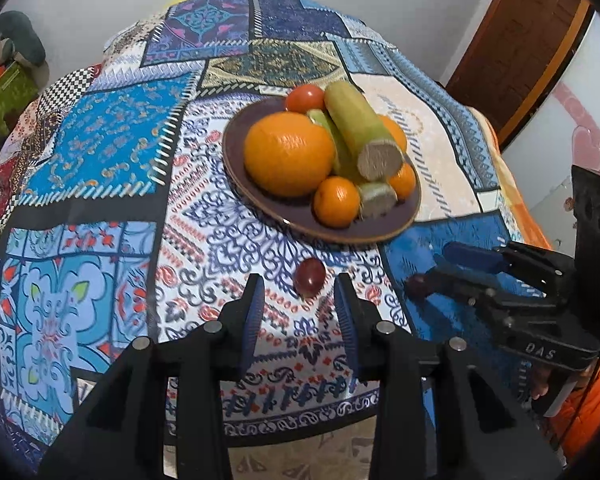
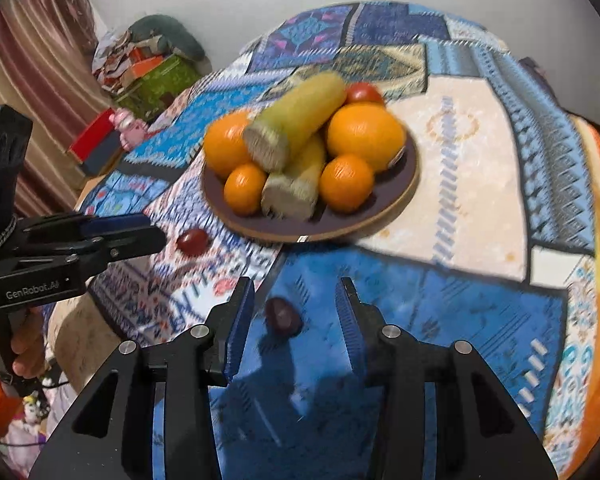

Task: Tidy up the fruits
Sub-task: 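Grasp the dark red date with the left tool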

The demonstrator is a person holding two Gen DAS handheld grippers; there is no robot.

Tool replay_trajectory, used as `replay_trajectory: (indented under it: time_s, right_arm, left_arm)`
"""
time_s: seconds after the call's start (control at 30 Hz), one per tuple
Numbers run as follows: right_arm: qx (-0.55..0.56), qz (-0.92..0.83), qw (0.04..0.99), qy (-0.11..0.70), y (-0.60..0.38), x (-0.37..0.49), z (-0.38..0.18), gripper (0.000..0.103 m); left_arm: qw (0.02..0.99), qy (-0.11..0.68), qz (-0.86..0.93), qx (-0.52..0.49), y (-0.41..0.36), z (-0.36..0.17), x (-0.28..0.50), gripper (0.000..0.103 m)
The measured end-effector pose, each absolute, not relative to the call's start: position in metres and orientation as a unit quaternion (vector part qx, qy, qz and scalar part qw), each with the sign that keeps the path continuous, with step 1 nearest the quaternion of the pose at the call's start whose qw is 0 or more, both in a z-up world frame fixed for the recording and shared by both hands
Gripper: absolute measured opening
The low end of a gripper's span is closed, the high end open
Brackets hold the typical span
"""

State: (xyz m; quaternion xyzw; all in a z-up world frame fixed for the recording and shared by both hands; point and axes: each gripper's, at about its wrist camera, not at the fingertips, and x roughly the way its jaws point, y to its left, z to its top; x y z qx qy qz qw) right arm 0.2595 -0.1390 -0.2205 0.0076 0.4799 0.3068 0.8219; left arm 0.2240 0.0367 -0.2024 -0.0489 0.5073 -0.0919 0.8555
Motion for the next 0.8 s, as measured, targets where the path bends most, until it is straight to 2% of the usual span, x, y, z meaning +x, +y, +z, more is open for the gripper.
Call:
replay_trajectory:
  time_s: [0.2, 0.27, 0.3, 0.4, 0.53, 0.63, 0.8]
  right_arm:
    - [-0.003, 0.315, 0.813, 0.489, -0.128, 0.258, -0.228, 0.039]
    - [-0.003, 0.315, 0.814, 0.487, -0.127, 0.260, -0.230, 0.037]
    - [-0.004, 0.315, 0.815, 0.487, -0.126, 0.259, -0.230, 0.033]
    - [-0.007, 0.318, 0.814, 0.487, -0.126, 0.259, -0.231, 0.031]
    - [-0.013, 0.316, 0.815, 0.485, -0.125, 0.257, -0.231, 0.025]
    - [-0.017, 0.312, 0.818, 0.483, -0.125, 0.256, -0.232, 0.018]
    - [-0.010, 0.310, 0.820, 0.481, -0.129, 0.256, -0.230, 0.017]
  left_arm:
    - [0.852, 0.514, -0.090, -0.037, 0.028, -0.215, 0.227, 0.036]
    - [0.852, 0.515, -0.091, -0.034, 0.025, -0.217, 0.229, 0.035]
    - [0.851, 0.515, -0.093, -0.031, 0.023, -0.218, 0.230, 0.035]
    - [0.849, 0.518, -0.104, -0.026, 0.019, -0.220, 0.234, 0.028]
    - [0.848, 0.520, -0.101, -0.020, 0.016, -0.224, 0.240, 0.027]
    - [0.848, 0.520, -0.100, -0.015, 0.014, -0.226, 0.243, 0.018]
    - [0.849, 0.517, -0.105, -0.007, 0.013, -0.224, 0.241, 0.018]
